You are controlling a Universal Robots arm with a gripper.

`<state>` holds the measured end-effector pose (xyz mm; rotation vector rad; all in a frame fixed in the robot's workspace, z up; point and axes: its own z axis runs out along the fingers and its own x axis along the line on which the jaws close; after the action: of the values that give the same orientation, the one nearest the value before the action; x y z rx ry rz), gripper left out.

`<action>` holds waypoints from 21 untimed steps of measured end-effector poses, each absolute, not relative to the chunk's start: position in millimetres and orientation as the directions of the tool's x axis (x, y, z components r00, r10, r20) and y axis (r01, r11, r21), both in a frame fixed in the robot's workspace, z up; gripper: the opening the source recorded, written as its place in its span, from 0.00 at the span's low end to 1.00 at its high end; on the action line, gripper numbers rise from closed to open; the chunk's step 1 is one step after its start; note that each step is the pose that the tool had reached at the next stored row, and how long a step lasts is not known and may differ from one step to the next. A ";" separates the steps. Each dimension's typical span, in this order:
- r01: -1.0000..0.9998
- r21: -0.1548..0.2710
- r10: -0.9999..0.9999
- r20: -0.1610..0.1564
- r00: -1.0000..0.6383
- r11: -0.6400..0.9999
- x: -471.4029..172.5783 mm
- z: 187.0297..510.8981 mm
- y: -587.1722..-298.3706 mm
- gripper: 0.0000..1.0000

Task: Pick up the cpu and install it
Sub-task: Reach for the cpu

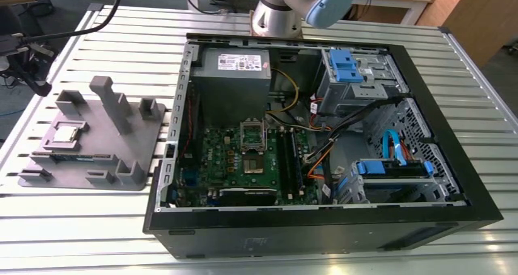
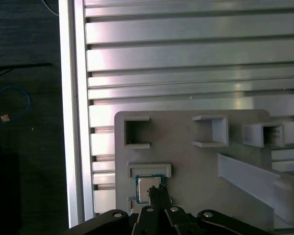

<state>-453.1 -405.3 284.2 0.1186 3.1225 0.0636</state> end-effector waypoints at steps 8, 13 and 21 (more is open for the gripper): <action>0.076 0.041 0.076 -0.006 -0.997 0.996 -453.1 283.5 -405.3 0.11; 0.076 0.041 0.076 -0.006 -0.997 0.996 -453.1 283.4 -405.3 0.11; 0.076 0.041 0.076 -0.006 -0.997 0.996 -453.3 279.0 -406.9 0.11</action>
<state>-453.3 -406.9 279.0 0.1194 3.1313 0.0644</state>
